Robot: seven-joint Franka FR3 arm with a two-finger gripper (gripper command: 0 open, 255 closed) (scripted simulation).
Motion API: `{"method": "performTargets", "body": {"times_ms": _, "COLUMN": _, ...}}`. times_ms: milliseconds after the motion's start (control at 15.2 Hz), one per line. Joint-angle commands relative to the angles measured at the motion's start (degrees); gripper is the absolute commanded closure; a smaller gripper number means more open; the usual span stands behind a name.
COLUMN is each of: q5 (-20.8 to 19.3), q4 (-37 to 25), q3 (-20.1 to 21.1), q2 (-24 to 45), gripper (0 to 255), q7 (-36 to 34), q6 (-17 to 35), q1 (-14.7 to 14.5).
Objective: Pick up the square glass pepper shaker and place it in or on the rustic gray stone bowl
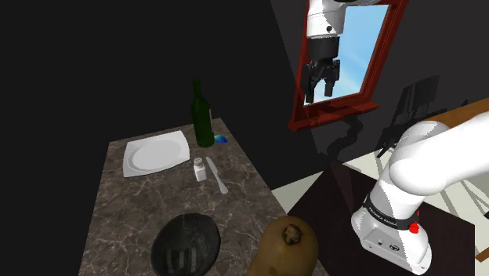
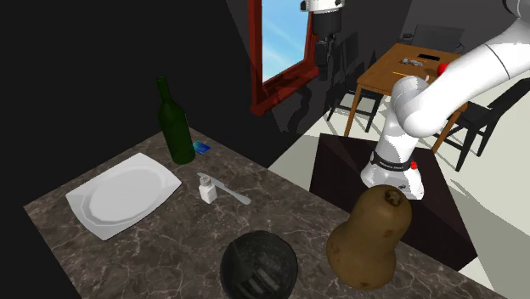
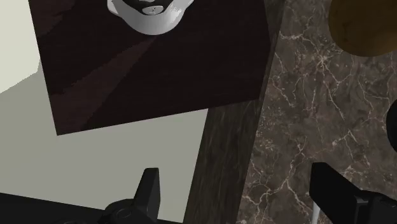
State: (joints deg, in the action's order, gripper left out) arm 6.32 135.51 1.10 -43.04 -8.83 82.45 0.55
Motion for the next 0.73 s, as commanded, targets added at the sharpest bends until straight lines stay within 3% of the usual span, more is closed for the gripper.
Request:
{"method": "performTargets", "body": {"times_ms": 0, "q5": 0.0, "q4": 0.0, "q3": 0.0, "q2": 0.0, "gripper": 0, "q7": 0.0, "q6": 0.0, "q1": 0.0}}
{"method": "performTargets", "body": {"times_ms": 660, "q5": 4.1, "q4": 0.0, "q3": 8.0, "q2": 14.7, "gripper": 0, "q7": -6.3, "q6": 17.1, "q1": -2.5}}
